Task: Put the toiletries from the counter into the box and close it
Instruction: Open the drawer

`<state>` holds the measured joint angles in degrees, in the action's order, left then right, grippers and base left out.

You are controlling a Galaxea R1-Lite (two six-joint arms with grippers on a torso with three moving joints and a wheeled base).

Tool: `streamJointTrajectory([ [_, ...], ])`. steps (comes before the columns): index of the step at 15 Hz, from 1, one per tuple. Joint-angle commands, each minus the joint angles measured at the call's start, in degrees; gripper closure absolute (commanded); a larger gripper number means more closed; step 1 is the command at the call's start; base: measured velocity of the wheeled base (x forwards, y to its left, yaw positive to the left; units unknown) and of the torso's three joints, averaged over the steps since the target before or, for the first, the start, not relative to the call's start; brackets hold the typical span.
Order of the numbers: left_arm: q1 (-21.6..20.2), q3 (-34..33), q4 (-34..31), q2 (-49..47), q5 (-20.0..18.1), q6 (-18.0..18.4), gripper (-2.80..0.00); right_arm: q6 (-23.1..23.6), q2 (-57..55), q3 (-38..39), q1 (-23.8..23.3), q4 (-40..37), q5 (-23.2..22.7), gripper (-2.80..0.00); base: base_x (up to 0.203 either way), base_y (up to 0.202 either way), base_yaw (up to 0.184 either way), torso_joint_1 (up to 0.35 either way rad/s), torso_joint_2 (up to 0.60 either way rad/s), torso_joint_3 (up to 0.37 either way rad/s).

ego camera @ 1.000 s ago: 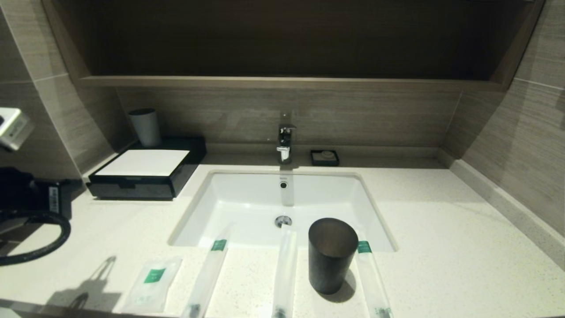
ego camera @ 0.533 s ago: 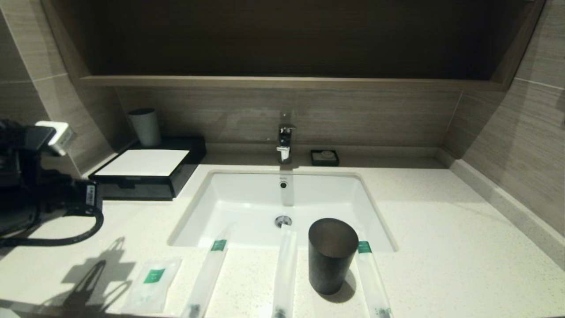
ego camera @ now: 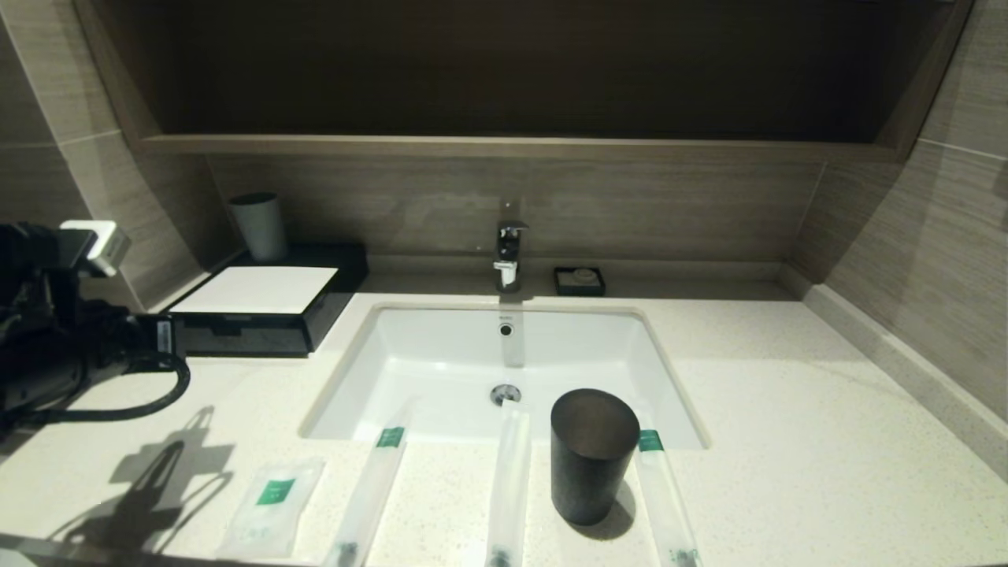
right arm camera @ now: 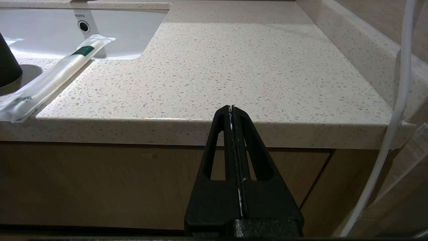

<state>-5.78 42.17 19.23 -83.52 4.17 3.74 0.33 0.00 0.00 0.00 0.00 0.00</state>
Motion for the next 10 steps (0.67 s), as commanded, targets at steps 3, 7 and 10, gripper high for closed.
streamJointTrajectory([
  [3,-2.46,-0.88,1.78,-2.95,-6.65,-0.38,0.00,0.02,0.00,0.00,0.00,0.00,0.00,0.00,0.000,0.000,0.000,0.000,0.00,0.000],
  [7,-3.96,-0.45,8.70,-10.53,-7.14,-0.06,0.00,0.02,0.00,0.00,0.00,0.00,0.00,0.00,0.000,0.000,0.000,0.000,0.00,0.000],
  [10,-6.46,3.00,13.03,-14.65,-7.47,-0.03,0.00,0.02,0.00,0.00,0.00,0.00,0.00,0.00,0.000,0.000,0.000,0.000,0.00,0.000],
])
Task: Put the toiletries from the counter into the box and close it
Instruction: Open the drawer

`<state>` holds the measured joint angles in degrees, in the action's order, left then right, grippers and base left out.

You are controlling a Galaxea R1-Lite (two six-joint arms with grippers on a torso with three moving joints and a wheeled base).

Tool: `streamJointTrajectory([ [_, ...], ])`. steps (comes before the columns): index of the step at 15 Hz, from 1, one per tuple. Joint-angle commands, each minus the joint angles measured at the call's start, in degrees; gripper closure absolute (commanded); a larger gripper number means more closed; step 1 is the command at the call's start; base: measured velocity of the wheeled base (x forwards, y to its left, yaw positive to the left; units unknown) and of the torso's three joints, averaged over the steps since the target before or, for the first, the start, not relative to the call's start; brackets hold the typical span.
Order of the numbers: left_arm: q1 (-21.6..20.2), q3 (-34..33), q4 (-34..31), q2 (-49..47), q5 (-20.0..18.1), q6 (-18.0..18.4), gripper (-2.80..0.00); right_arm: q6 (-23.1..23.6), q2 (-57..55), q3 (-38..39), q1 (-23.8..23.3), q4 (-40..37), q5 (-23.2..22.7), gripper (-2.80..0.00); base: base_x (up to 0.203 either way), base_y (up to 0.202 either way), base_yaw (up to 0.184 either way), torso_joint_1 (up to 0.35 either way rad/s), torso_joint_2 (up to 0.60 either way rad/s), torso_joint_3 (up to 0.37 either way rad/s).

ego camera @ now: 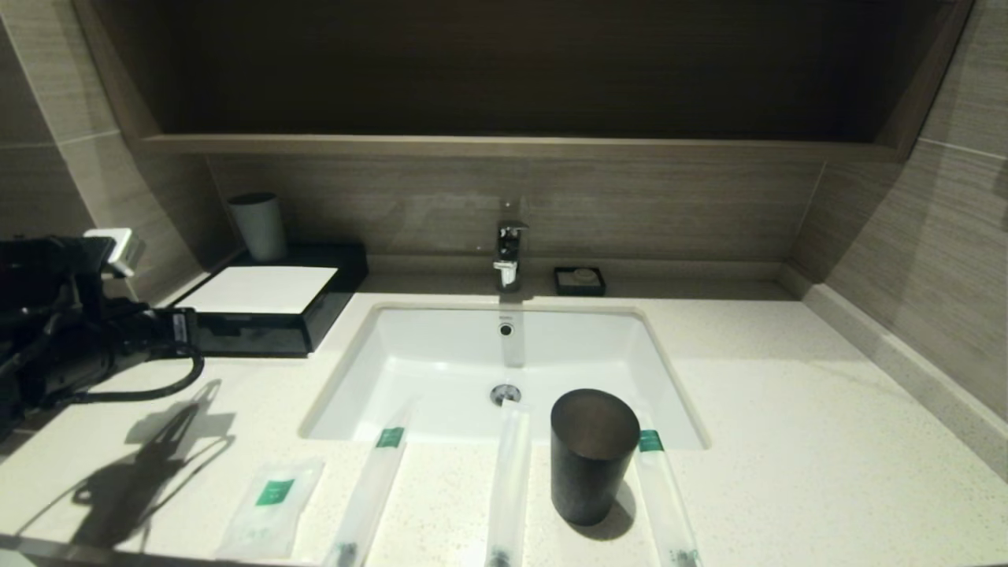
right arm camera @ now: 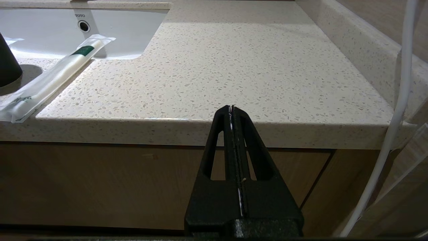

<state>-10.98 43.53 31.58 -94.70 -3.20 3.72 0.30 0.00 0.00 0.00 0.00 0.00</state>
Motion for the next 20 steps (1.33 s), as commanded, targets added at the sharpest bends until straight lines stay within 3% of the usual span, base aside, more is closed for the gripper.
streamJointTrajectory([
  [1,-1.53,1.58,0.82,-4.20,-0.17,0.02,0.00,0.05,0.00,0.00,0.00,0.00,0.00,0.00,0.000,0.000,0.000,0.000,0.00,0.000],
  [5,-1.58,1.97,2.16,-7.31,-2.24,-0.13,0.00,0.05,0.00,0.00,0.00,0.00,0.00,0.00,0.000,0.000,0.000,0.000,0.00,0.000],
  [20,-1.41,2.96,7.63,-12.73,-2.25,-0.37,0.00,0.05,0.00,0.00,0.00,0.00,0.00,0.00,0.000,0.000,0.000,0.000,0.00,0.000],
])
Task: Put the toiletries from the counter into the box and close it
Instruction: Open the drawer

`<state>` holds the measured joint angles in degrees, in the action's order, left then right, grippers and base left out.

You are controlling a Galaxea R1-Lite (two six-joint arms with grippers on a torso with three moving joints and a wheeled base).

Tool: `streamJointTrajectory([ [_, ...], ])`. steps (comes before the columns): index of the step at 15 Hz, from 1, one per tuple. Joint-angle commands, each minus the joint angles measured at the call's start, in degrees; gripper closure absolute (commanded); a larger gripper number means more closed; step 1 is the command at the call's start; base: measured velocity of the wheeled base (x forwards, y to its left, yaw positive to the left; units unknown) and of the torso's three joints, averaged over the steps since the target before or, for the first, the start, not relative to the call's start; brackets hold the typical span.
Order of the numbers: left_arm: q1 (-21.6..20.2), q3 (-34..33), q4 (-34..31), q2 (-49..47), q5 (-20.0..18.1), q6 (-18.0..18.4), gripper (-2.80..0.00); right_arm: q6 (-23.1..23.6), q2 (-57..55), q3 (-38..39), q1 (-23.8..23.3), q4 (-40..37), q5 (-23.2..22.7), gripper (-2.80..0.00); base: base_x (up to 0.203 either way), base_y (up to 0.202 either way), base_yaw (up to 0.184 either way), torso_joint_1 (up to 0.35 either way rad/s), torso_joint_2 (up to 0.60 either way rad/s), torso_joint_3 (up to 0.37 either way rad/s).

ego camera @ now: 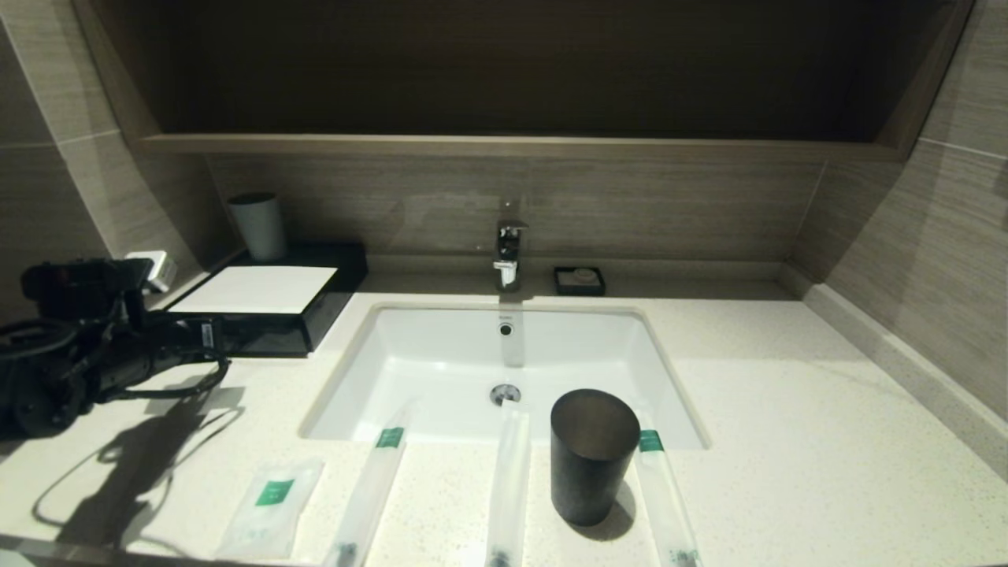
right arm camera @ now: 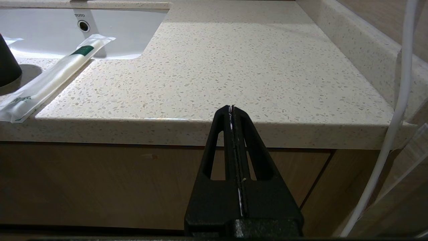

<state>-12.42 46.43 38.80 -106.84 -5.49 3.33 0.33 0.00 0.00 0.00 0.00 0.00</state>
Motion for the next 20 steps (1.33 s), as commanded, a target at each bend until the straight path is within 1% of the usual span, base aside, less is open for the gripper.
streamJointTrajectory([
  [1,0.03,-0.03,0.75,-0.75,0.04,0.01,0.00,0.02,0.00,0.00,0.00,0.00,0.00,0.00,0.000,0.000,0.000,0.000,0.00,0.000],
  [13,0.29,0.15,2.90,-2.83,0.04,-0.03,0.00,0.02,0.00,0.00,0.00,0.00,0.00,0.00,0.000,0.000,0.000,0.000,0.00,0.000],
  [20,0.37,0.24,2.94,-3.02,0.01,0.01,0.00,0.02,0.06,0.00,0.00,0.00,0.00,0.00,0.000,0.000,0.000,0.000,0.00,0.000],
])
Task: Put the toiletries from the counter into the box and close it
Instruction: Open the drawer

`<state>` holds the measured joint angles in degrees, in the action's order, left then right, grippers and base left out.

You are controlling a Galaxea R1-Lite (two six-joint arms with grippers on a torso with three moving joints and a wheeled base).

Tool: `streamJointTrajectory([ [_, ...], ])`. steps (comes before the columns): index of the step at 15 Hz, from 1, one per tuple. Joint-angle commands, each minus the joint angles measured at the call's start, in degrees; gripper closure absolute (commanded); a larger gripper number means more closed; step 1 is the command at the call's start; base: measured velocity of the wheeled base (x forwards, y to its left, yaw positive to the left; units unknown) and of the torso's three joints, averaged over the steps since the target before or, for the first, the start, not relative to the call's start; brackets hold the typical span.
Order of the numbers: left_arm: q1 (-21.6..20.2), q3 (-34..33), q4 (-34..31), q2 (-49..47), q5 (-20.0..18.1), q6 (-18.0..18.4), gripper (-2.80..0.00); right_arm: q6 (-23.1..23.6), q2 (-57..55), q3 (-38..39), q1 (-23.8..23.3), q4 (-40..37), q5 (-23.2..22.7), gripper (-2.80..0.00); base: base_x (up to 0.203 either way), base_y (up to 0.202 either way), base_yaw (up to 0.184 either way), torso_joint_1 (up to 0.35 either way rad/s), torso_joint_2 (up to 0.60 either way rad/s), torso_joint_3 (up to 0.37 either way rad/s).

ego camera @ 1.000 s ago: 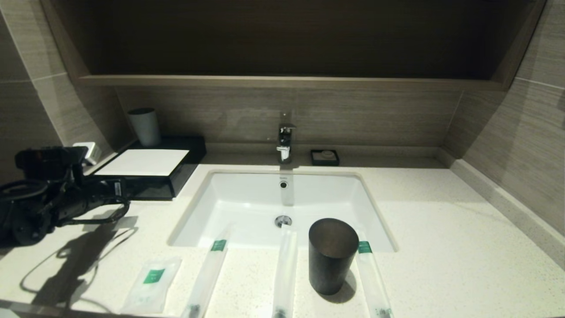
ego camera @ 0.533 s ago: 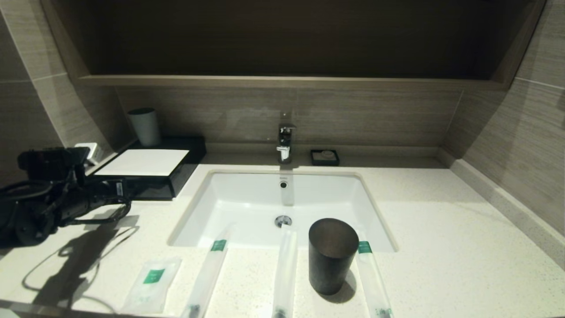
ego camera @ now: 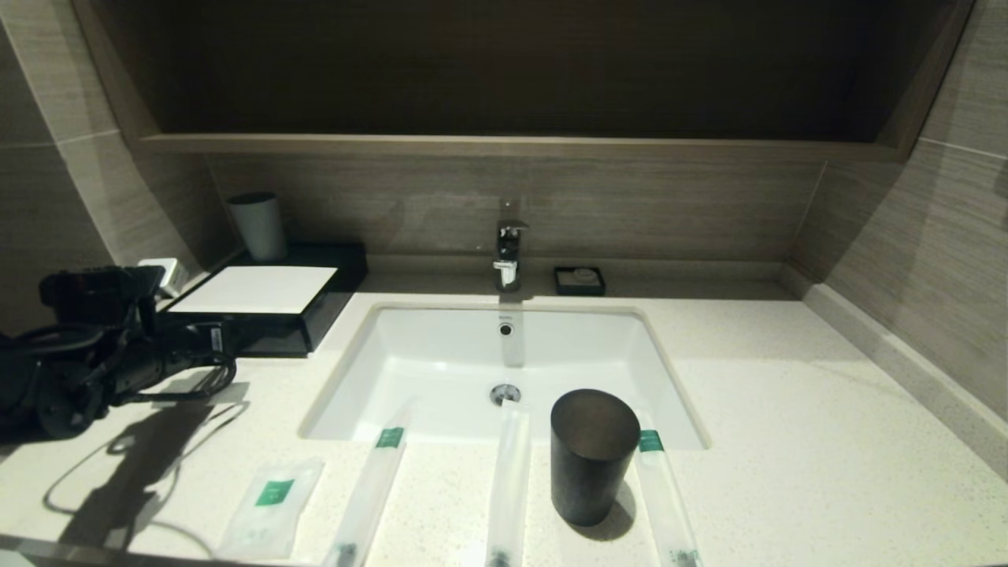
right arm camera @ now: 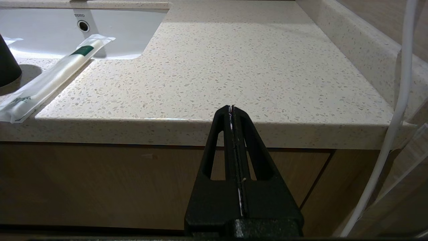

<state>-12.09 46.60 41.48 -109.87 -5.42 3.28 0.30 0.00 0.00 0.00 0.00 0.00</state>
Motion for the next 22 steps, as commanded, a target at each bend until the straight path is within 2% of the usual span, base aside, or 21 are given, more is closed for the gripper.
streamJointTrajectory([
  [1,-0.03,0.30,0.26,-0.09,-0.09,-0.03,0.00,0.05,0.00,0.00,0.00,0.00,0.00,0.00,0.000,0.000,0.000,0.000,0.00,0.000],
  [22,0.49,1.21,0.35,-1.92,-0.11,-0.29,0.00,0.05,0.00,0.00,0.00,0.00,0.00,0.00,0.000,0.000,0.000,0.000,0.00,0.000],
])
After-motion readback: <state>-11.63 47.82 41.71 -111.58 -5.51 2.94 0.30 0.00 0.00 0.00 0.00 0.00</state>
